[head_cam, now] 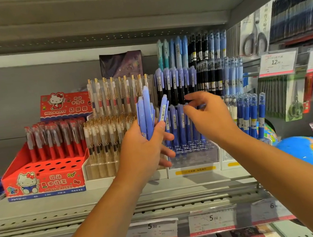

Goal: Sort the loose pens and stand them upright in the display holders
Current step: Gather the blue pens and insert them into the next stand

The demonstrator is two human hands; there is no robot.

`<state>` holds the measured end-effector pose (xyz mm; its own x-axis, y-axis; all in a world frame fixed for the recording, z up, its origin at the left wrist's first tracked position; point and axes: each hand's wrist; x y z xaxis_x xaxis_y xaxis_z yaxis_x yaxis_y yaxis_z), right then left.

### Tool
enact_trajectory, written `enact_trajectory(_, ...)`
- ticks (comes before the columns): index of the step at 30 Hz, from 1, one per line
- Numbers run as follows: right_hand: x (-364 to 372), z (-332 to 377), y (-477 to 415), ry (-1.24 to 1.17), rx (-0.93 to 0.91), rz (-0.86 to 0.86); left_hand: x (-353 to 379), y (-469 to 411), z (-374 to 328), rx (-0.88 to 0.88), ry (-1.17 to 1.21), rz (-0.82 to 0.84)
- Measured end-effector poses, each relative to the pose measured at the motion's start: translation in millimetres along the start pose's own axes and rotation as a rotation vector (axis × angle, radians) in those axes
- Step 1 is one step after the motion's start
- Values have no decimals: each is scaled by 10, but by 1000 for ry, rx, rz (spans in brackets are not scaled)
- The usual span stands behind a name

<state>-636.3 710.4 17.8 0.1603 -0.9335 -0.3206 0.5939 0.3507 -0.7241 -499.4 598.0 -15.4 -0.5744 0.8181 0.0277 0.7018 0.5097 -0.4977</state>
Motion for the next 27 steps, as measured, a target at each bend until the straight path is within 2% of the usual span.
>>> enact_trajectory(3, 6, 185, 28, -315, 74, 92, 2, -5, -1, -10, -12, 7)
enact_trajectory(6, 39, 304, 74, -431, 55, 191, 4, -10, 5, -26, -35, 32)
enact_trajectory(16, 83, 306, 140, -536, 103, 199, -11, -2, 17, -37, -93, 97)
enact_trajectory(22, 21, 258, 125, -532, 126, 124, -18, -31, 64, -20, -95, 17)
enact_trajectory(27, -149, 200, -14, -422, 110, 15, -26, -41, 63, -29, -74, -54)
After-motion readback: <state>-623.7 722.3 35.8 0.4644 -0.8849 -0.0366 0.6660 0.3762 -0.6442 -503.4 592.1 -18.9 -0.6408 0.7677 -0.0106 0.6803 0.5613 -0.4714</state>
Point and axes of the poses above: each hand's wrist, its own y-axis away from the middle knuckle, its own x-axis out of the palm, z = x × y, and after that the axes turned 3 degrees about -x, right-handed
